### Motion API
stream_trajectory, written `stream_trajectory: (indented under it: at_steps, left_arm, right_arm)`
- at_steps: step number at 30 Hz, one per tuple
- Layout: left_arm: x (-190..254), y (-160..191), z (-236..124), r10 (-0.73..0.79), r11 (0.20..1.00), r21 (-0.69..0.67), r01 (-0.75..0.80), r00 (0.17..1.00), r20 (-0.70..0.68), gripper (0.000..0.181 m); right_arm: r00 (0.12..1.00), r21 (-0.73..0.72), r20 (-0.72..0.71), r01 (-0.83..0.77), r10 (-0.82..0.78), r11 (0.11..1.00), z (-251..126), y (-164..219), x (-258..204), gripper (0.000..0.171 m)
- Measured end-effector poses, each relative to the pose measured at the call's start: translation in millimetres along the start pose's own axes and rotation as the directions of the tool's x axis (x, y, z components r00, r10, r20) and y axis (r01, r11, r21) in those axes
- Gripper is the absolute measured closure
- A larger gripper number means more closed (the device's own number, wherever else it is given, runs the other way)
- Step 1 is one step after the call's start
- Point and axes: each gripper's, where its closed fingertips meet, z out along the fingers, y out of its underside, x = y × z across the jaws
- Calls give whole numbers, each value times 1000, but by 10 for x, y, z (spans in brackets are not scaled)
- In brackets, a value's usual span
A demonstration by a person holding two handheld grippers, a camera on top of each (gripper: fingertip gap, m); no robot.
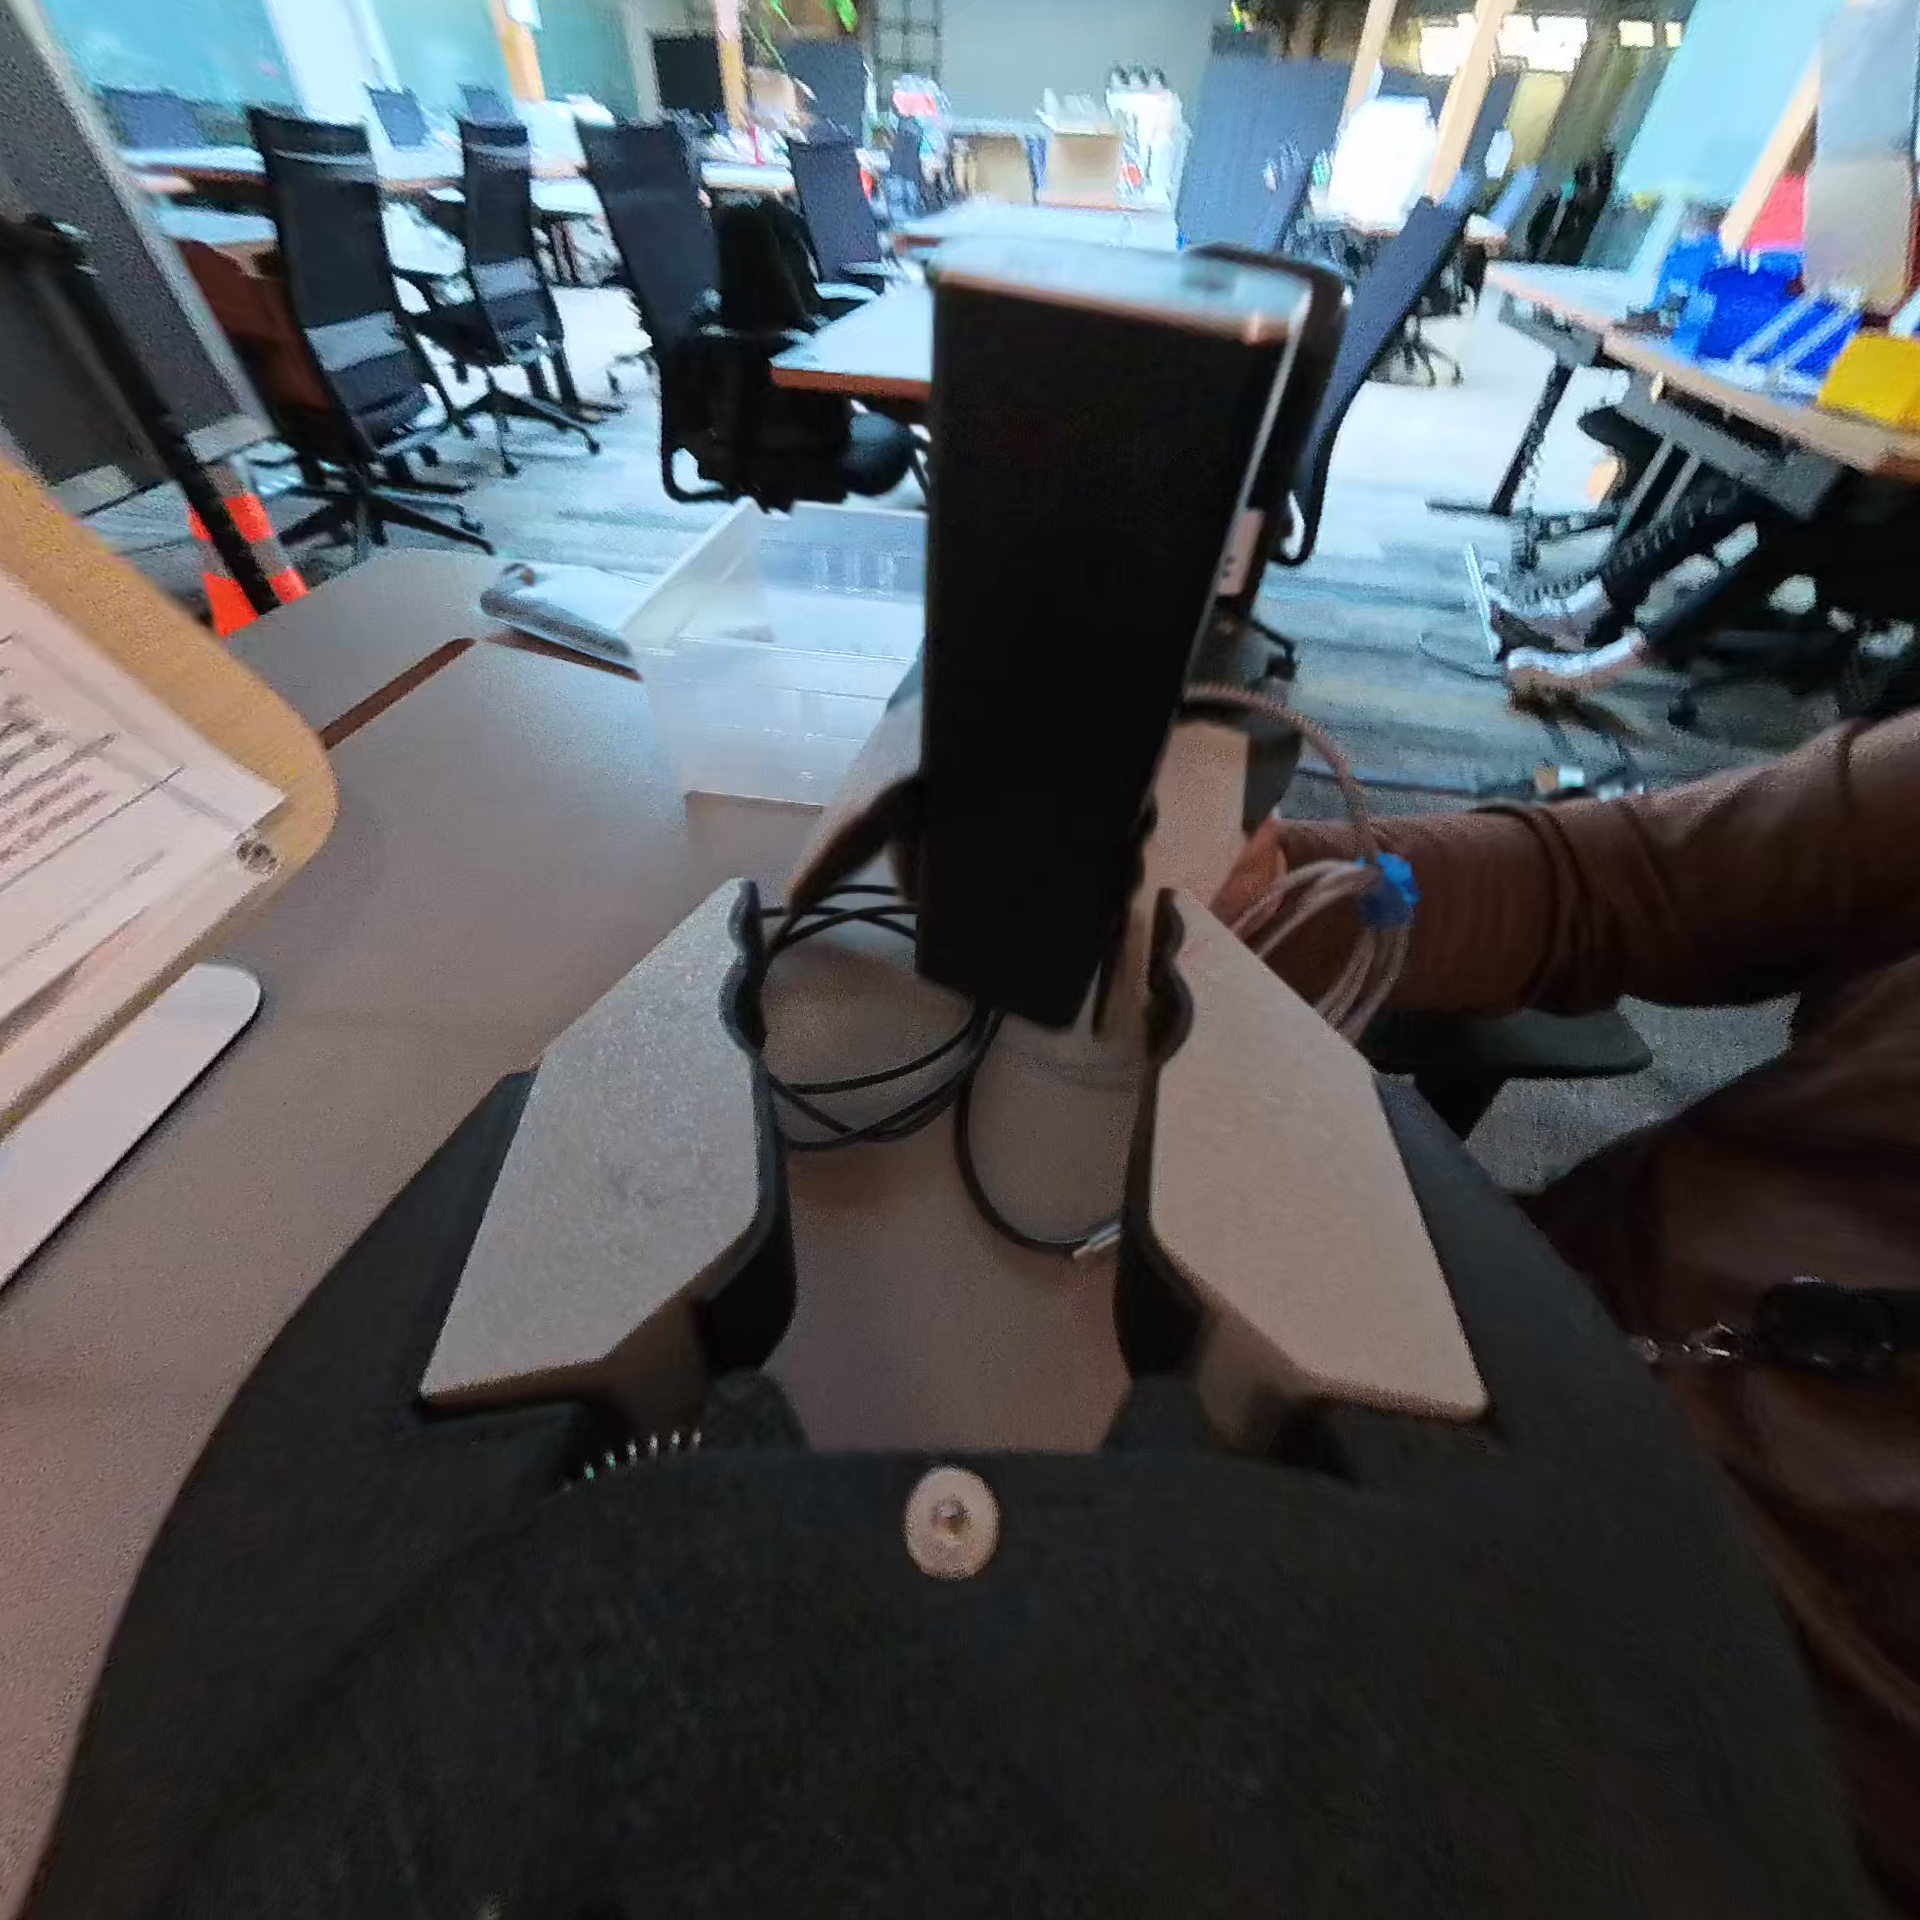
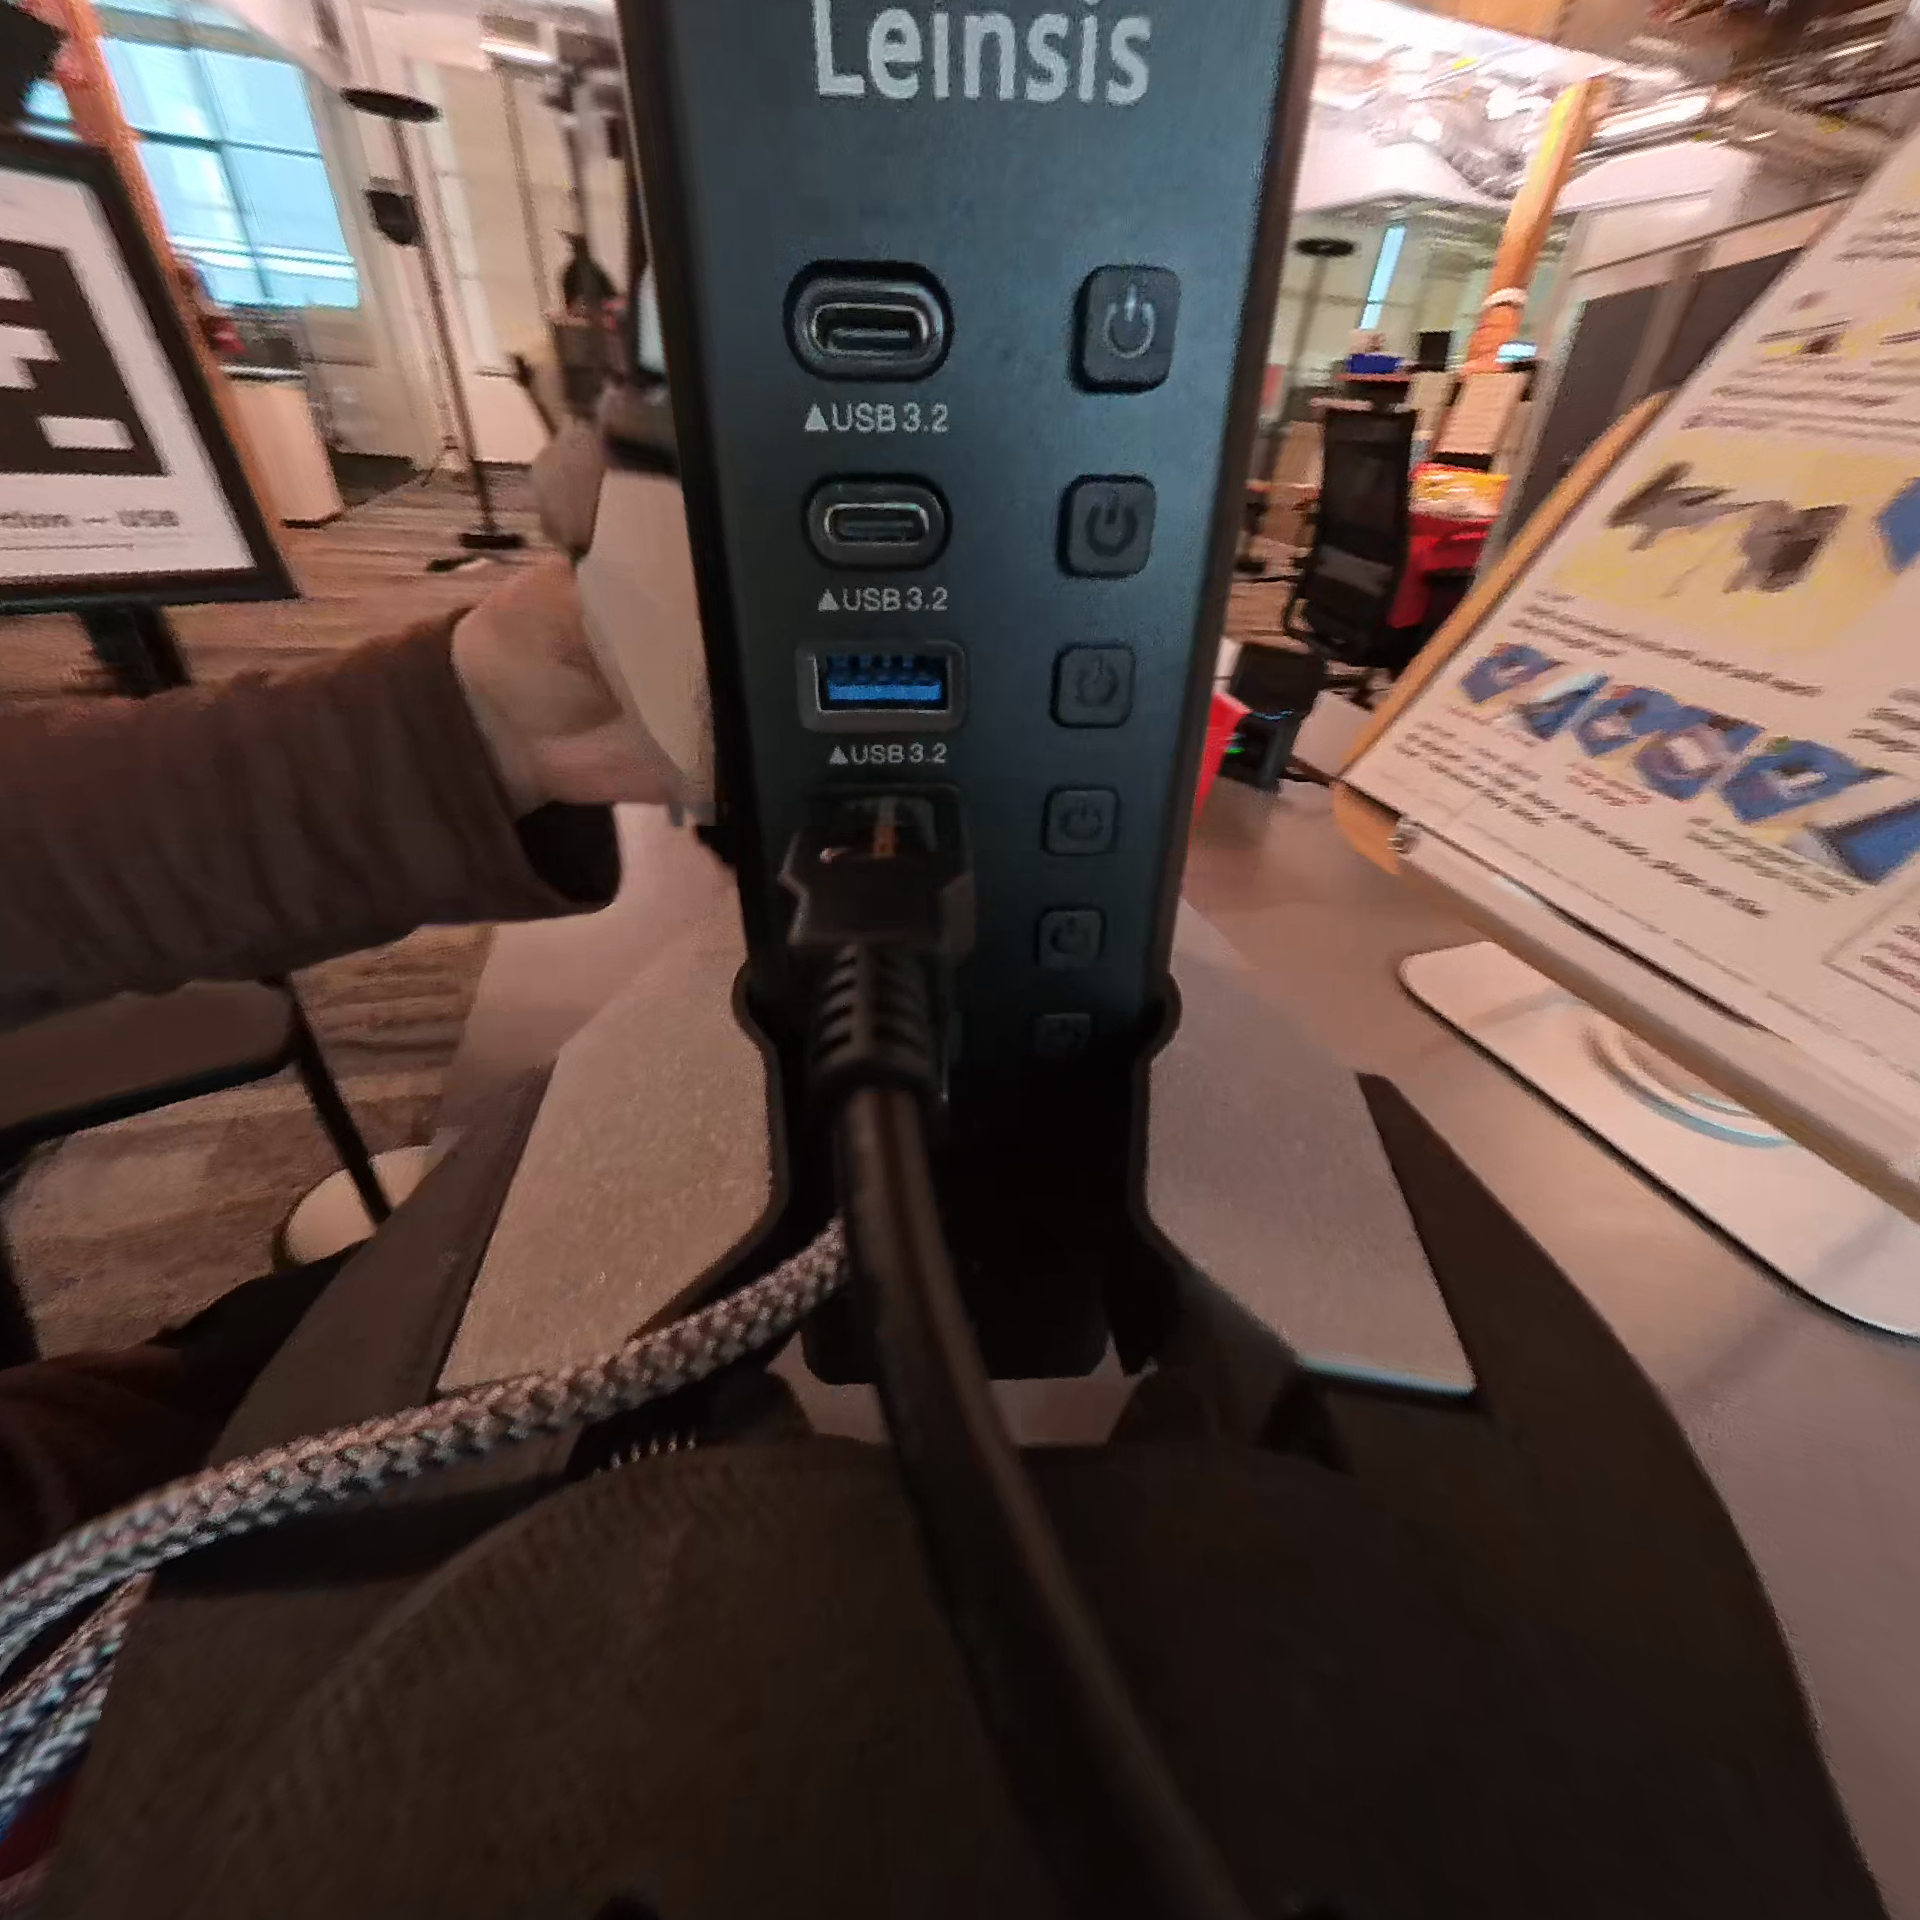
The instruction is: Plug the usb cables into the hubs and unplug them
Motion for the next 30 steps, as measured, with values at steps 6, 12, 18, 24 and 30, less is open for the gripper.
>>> stream_trajectory:
  at_steps: [6, 12, 18, 24, 30]
  left_arm:
    - [-339, 580, -158, -172, 984, 62, 168, 982, 73, 118]
    - [-483, 753, -106, -293, 945, 152, 289, 956, 6, 133]
    - [-448, 854, -62, -225, 973, 63, 223, 974, 36, 141]
    - [-383, 942, -40, -241, 970, 24, 240, 970, 28, 141]
    - [-379, 996, -46, -219, 976, -5, 219, 974, 57, 141]
  right_arm:
    - [996, -158, -89, -7, -7, 987, -249, -429, 341, 101]
    - [971, -493, -132, 112, -201, 863, -507, -1290, 913, 105]
    - [905, -668, -218, 135, -365, 732, -869, -2304, 1543, 104]
    - [896, -659, -265, 101, -356, 746, -1041, -2735, 1995, 104]
    - [925, -685, -272, 8, -265, 728, -1250, -2259, 2442, 105]
